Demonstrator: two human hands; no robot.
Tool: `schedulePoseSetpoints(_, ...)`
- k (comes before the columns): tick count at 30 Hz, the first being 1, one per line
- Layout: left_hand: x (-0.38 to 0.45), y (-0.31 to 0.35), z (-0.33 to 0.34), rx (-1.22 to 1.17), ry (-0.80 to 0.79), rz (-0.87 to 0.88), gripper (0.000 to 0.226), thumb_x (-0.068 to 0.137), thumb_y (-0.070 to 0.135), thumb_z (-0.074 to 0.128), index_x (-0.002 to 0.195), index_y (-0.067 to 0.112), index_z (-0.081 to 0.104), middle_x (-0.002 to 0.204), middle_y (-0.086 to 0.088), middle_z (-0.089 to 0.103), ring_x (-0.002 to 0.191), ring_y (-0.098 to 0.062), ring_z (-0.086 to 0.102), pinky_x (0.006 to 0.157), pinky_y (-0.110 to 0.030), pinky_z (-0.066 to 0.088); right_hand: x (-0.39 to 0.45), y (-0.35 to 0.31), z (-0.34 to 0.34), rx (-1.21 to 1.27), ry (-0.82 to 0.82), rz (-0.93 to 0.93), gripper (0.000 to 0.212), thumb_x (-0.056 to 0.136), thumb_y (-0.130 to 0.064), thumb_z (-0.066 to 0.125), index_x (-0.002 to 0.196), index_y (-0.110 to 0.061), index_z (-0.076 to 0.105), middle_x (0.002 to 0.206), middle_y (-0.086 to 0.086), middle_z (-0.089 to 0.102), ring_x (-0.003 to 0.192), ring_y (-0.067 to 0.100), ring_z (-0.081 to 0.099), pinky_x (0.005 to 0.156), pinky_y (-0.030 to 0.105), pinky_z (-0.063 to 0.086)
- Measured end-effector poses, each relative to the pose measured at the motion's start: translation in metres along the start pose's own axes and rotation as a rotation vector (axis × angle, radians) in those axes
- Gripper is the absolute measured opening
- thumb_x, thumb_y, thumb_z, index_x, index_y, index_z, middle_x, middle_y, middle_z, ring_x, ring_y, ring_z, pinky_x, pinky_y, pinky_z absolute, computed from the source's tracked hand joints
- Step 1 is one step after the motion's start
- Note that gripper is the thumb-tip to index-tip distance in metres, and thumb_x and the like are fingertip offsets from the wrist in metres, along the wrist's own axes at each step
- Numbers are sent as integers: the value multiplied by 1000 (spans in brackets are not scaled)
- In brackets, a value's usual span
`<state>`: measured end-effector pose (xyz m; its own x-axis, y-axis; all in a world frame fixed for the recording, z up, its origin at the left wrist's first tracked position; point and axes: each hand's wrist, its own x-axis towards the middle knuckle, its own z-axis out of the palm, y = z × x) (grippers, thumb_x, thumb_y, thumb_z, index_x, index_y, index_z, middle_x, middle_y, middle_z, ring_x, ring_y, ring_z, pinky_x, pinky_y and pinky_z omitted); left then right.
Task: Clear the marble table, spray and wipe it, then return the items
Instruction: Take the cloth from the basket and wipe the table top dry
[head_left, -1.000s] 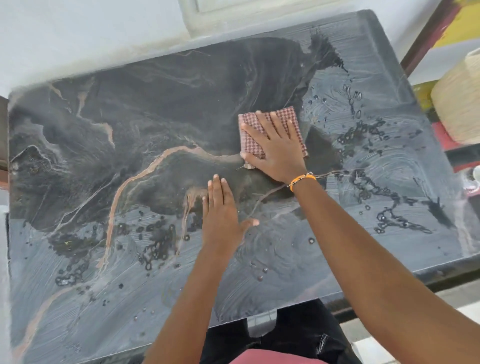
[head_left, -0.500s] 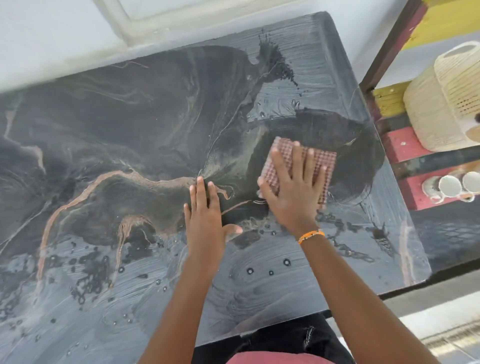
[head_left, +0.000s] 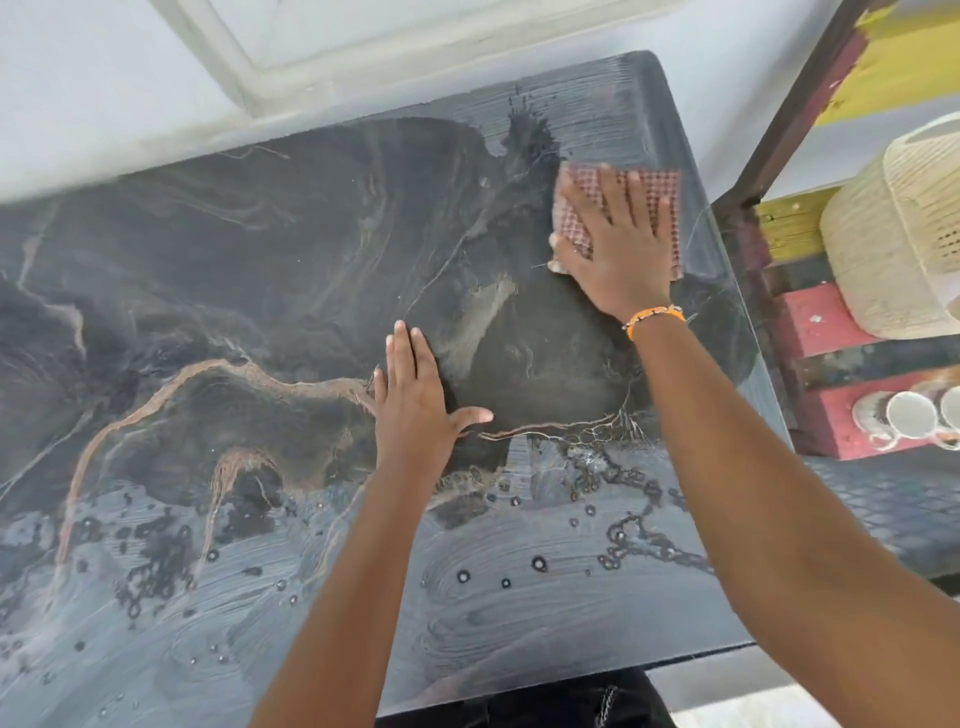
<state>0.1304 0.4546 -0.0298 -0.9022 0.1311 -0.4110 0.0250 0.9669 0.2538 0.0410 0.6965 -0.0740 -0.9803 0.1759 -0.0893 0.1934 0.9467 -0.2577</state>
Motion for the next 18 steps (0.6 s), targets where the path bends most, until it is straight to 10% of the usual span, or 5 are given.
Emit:
schedulePoseSetpoints(7, 4, 0, 2, -10, -6, -8, 115, 69, 65, 52, 148, 4, -4, 157, -10, -14, 146, -26, -8, 117, -42, 5, -78, 29, 0, 5, 114, 416, 64, 87, -56, 31, 147, -35, 22, 159, 8, 14, 146, 34, 10, 116, 57, 9)
schedulePoseSetpoints(18, 10, 5, -1, 2, 0, -42, 115, 71, 62, 61, 148, 3, -2, 158, -10, -11, 146, -24, -7, 117, -40, 8, 23, -147, 33, -10, -125, -430, 63, 88, -55, 41, 146, -39, 23, 160, -1, 14, 147, 26, 9, 116, 50, 4)
